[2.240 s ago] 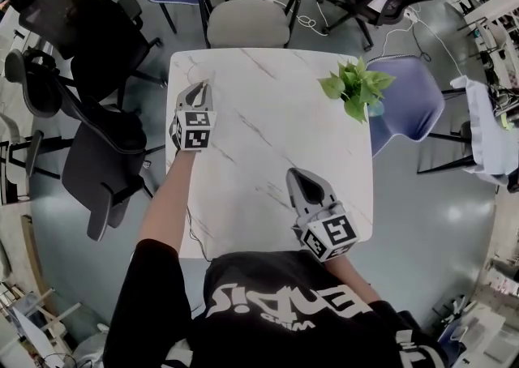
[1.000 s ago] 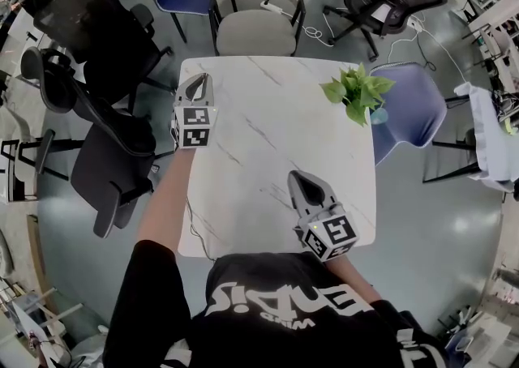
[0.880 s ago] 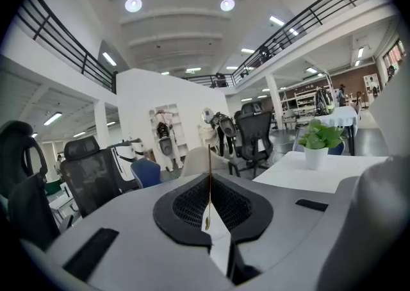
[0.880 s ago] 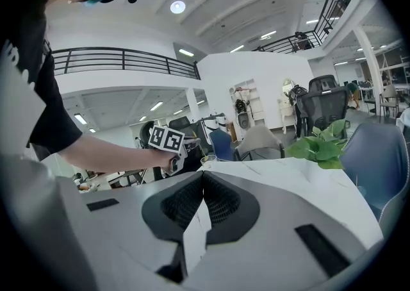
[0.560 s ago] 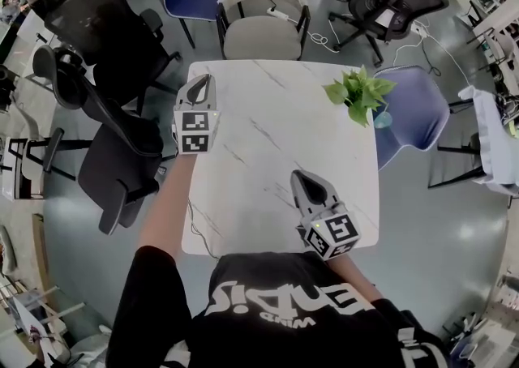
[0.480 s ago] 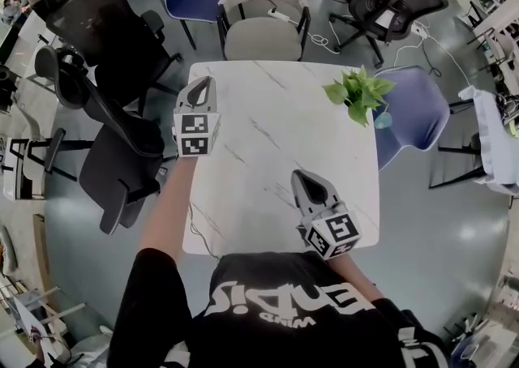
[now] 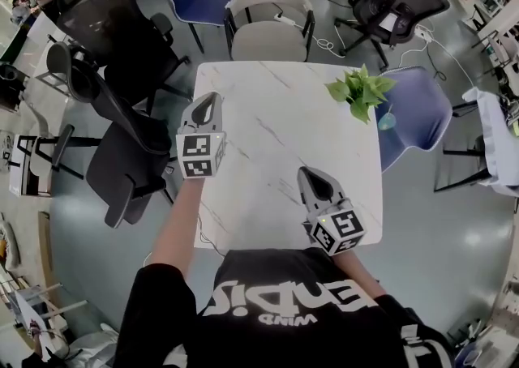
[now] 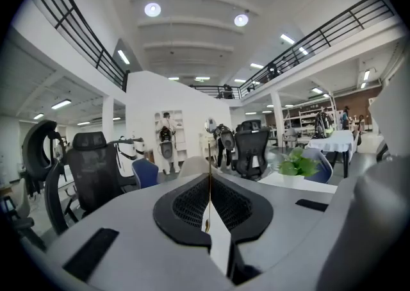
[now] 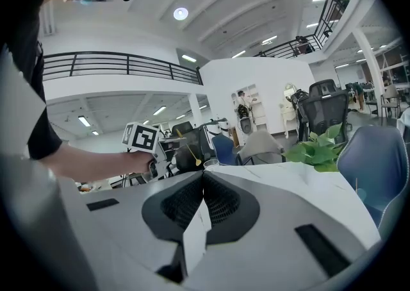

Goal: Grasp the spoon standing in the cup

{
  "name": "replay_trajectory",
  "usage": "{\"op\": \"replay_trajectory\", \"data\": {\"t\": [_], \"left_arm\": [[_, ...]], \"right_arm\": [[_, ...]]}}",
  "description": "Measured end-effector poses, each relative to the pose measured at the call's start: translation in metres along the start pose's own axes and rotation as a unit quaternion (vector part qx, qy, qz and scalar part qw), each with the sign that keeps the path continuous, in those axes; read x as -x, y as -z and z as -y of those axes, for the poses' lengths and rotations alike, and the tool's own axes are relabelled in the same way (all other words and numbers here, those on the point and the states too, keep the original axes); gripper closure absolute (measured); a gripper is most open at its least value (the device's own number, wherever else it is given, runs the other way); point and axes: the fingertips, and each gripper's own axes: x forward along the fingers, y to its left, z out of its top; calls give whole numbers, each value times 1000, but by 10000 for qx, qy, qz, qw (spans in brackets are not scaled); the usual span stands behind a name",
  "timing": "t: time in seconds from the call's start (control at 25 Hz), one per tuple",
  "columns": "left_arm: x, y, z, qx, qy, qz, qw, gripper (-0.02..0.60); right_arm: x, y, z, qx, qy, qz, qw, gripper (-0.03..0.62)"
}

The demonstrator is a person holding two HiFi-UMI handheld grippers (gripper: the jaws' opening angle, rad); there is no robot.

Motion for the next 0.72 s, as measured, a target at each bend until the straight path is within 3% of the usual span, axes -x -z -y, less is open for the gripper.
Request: {"op": "replay_trajectory", "data": {"t": [0.56,0.72], "left_arm": [[96,10,33,664,-160,120,9976,561],[116,20,48,642,-124,45,9979,561]], "right_arm": [[3,-3,-12,117,-203,62,9997,582],[5,-4,-10,151,-217,87,9996,582]]}}
